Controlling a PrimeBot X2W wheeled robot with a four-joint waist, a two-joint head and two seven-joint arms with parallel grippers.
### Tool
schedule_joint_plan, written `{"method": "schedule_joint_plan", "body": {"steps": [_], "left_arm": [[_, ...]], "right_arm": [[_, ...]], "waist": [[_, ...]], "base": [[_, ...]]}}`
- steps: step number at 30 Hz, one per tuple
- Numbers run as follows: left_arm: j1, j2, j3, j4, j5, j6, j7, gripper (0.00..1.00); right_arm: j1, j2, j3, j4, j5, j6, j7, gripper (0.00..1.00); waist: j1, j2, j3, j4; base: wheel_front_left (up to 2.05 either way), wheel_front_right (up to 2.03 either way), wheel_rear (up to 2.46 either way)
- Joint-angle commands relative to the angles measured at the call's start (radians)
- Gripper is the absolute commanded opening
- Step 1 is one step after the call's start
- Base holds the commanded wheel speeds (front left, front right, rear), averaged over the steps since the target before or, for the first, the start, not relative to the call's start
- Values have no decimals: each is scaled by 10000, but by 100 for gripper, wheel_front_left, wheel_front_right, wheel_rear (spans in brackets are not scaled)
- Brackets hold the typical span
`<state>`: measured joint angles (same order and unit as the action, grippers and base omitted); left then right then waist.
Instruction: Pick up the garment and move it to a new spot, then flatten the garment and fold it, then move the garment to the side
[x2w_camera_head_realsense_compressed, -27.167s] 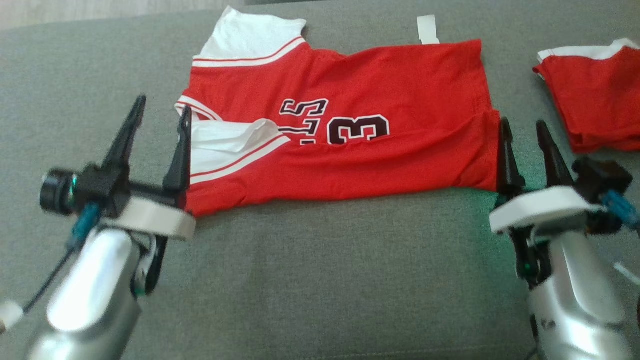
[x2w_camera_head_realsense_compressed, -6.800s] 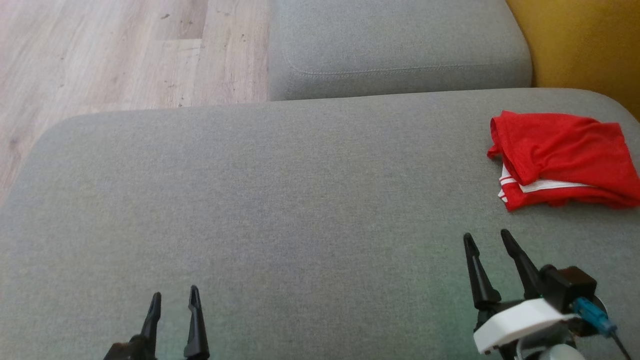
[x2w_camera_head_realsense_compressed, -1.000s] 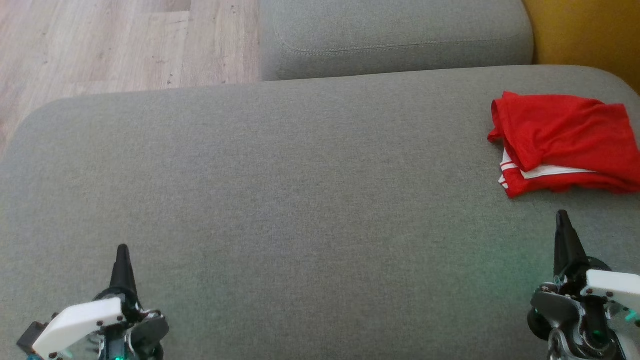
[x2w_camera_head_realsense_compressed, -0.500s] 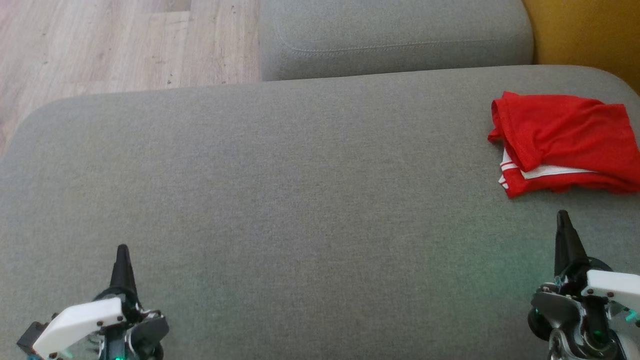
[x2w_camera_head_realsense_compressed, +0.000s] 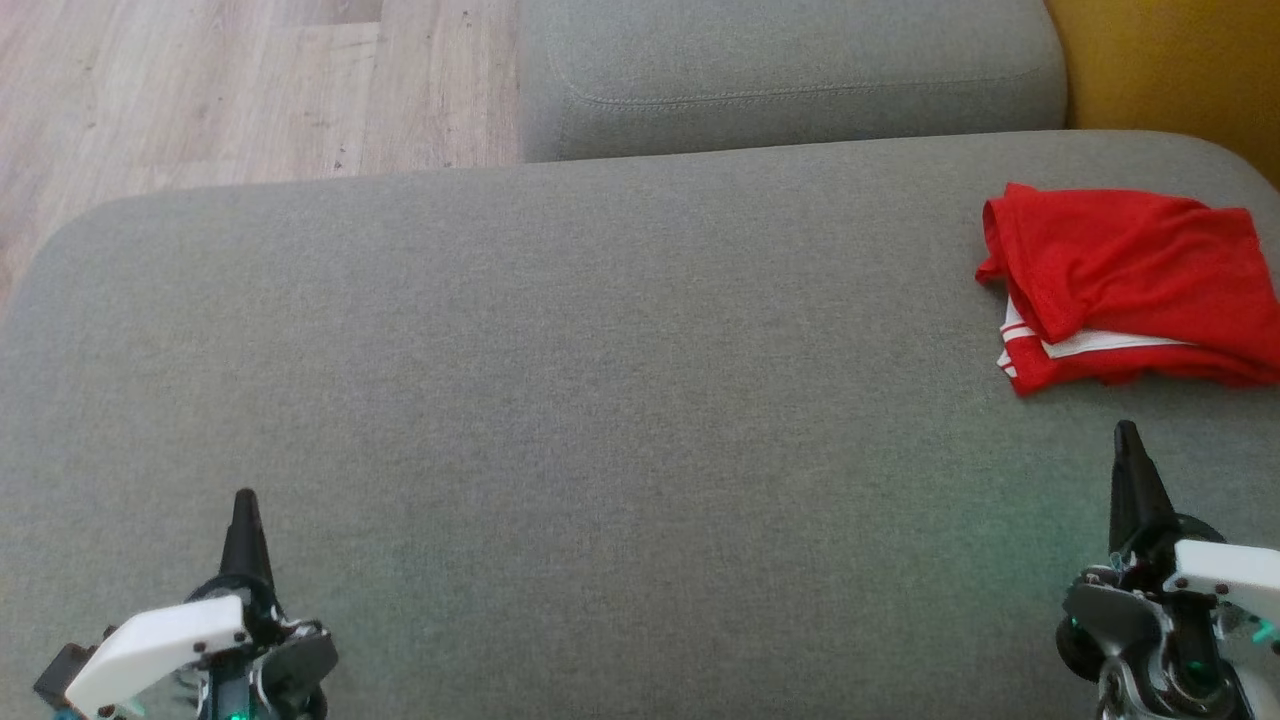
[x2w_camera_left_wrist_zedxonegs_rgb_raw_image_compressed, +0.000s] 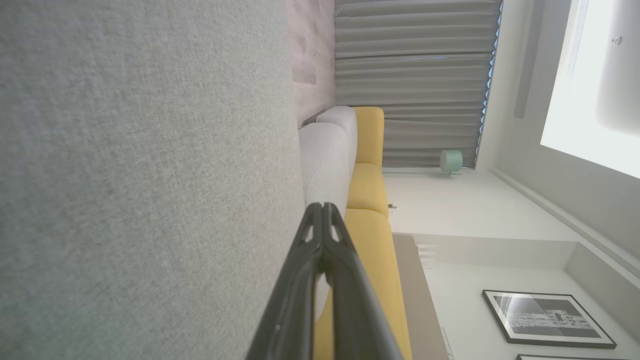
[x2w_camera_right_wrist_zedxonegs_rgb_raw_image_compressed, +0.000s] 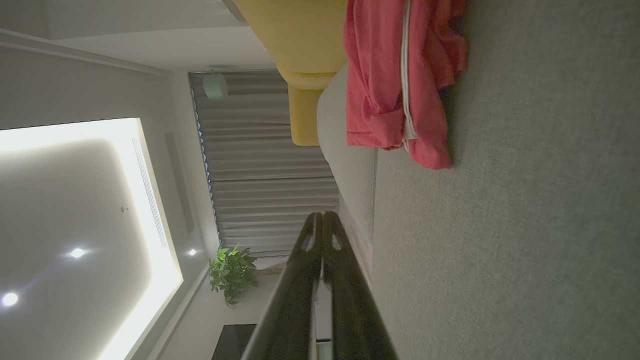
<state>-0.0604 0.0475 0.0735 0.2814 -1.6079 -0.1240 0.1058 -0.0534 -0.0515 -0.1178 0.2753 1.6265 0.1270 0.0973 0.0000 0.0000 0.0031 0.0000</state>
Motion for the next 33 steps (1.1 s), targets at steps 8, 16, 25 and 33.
{"method": "schedule_joint_plan", "body": {"steps": [8,16,25,33], "left_arm": [[-476,38,400,-362,-9,-67,72,0],[-476,36,401,-362,-7,-67,74,0],[-476,35,403,-362,-6,-67,75,0],[-476,34,405,-362,-5,-67,76,0]], "right_arm": [[-535,-72,152,-311,-87,37,69,0],[-536,-63,139,-310,-98,37,80,0],[-538,-53,124,-309,-110,37,91,0],[-538,-46,115,-309,-118,37,99,0]], "waist": [[0,0,0,0],[0,0,0,0],[0,0,0,0],[0,0,0,0]], "base": [[0,0,0],[0,0,0],[0,0,0],[0,0,0]]}}
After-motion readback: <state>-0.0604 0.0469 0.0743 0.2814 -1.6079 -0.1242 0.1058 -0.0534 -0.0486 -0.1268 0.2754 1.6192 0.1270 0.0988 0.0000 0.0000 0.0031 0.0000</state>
